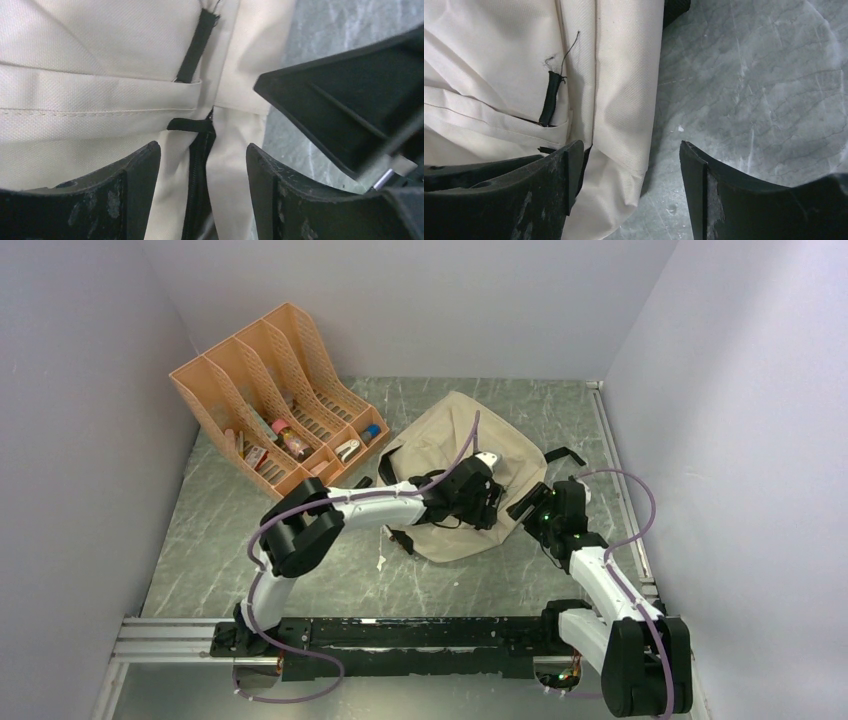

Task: Pack the student bag
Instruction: Zip the student bag at the center of the board.

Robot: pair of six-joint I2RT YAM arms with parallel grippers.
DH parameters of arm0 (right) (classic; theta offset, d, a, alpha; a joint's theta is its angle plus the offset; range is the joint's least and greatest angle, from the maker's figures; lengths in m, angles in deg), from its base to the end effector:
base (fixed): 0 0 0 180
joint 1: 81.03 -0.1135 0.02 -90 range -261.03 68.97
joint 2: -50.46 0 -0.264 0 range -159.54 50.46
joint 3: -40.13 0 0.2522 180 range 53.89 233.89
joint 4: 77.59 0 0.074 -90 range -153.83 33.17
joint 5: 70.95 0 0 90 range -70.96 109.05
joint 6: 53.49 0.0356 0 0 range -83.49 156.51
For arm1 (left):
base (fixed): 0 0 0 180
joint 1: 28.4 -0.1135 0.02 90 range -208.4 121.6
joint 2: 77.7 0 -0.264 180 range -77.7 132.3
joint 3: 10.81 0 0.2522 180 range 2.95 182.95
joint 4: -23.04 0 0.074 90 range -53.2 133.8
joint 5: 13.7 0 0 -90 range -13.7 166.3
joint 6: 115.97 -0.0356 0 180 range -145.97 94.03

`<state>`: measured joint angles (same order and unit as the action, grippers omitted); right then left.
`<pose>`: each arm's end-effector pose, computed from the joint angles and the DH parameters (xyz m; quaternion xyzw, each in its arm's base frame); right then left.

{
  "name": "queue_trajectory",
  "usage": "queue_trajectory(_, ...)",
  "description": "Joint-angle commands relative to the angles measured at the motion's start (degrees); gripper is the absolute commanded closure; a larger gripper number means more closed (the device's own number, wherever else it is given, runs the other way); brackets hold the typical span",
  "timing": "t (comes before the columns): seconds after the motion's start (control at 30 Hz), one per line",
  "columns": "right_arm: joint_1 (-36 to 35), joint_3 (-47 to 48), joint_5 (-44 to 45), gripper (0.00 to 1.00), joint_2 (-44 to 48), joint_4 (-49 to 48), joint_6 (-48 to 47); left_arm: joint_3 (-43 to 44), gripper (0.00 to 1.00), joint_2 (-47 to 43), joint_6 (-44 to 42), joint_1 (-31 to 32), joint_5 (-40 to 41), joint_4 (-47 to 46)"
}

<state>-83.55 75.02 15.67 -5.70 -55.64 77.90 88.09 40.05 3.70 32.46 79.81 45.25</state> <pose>0.1876 0.0104 0.1663 0.2942 0.8690 0.1735 0.3579 0.2279 -0.4044 0.1937 0.2324 0.8797 -0.2745 0.3112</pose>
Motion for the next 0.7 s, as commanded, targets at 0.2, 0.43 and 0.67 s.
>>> queue_trajectory(0.2, 0.7, -0.6, -1.4, 0.27, 0.4, -2.1, 0.5, 2.6, 0.33, 3.0, 5.3, -0.8, 4.8, -1.5)
queue_trajectory(0.43, 0.7, -0.7, -1.8, 0.28, 0.2, -2.2, 0.5, 2.9, 0.39, 4.4, 8.7, -2.2, 5.1, -3.4)
queue_trajectory(0.67, 0.8, -0.2, -1.4, 0.29, 0.2, -1.7, -0.1, 4.3, 0.53, 6.4, 9.3, -2.5, 3.0, -3.6)
